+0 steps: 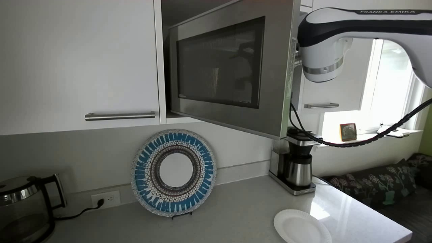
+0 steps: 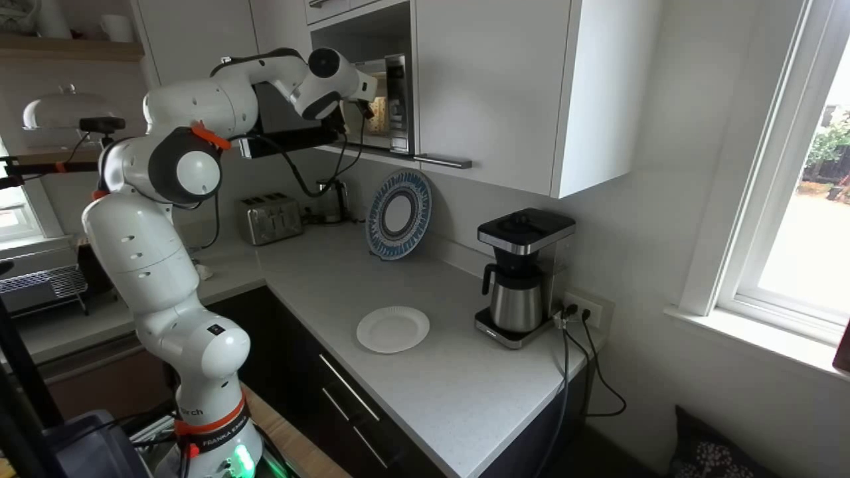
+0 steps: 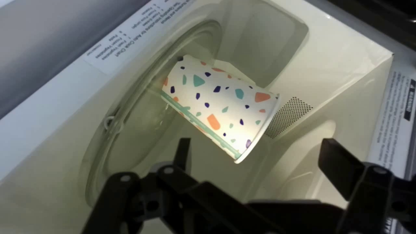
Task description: Remove the styrofoam cup from the microwave and put it on the right in front of the coffee maker and then close the door of the microwave
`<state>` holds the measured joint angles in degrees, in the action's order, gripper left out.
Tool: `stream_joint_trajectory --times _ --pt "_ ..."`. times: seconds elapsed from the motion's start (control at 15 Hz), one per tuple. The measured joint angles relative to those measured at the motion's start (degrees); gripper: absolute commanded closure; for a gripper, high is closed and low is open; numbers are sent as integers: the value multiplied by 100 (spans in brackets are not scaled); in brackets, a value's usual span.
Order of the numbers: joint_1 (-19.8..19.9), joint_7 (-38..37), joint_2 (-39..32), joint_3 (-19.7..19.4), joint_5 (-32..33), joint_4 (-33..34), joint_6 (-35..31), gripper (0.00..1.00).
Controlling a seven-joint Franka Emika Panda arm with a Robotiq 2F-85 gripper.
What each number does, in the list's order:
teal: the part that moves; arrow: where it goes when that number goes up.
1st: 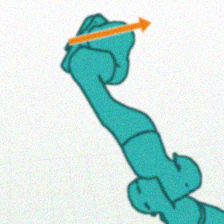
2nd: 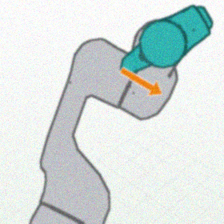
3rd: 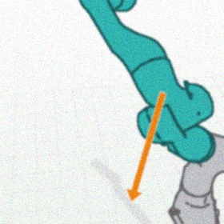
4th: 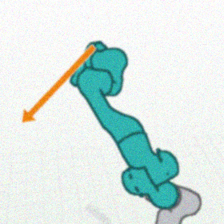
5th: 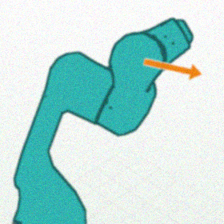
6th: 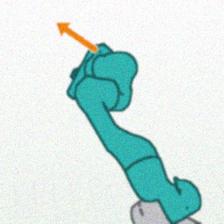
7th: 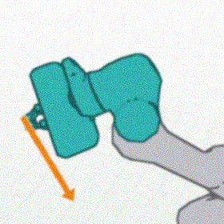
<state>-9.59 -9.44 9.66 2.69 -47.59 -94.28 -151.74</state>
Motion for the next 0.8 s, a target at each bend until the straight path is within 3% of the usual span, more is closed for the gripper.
stream_joint_trajectory --times 0.8 --pt "-35 0 -796 98 -15 644 -542 0"
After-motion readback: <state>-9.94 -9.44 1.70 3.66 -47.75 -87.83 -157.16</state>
